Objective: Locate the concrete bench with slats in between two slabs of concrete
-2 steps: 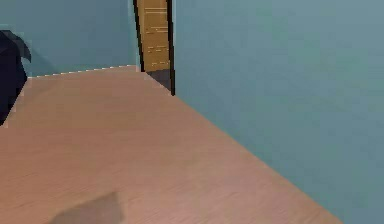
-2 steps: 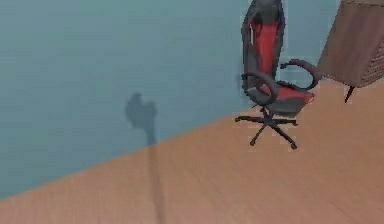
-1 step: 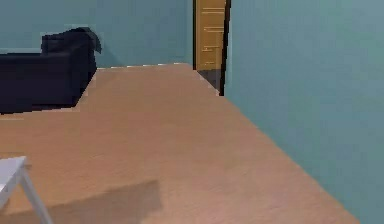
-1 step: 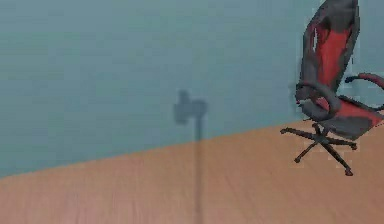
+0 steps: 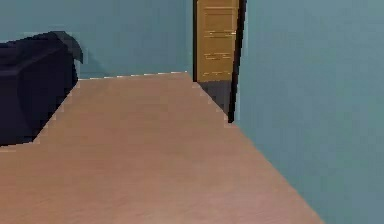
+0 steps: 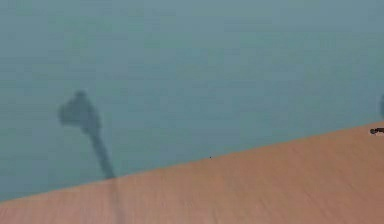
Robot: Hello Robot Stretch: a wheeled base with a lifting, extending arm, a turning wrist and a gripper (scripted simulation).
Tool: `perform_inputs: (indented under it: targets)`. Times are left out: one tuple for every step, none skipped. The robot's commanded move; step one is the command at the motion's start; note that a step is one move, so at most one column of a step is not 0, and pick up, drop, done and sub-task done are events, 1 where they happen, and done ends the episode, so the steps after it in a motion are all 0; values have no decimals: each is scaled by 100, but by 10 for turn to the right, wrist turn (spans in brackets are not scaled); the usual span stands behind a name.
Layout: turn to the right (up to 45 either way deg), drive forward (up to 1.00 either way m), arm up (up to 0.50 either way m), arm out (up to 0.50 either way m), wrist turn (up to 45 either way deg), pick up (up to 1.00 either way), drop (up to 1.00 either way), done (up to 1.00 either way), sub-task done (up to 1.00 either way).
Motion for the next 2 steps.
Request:
perform_inputs:
  targets:
    - [0, 100, 0, 0, 0, 0, 0, 0, 0]
    - [-30, 0, 0, 0, 0, 0, 0, 0, 0]
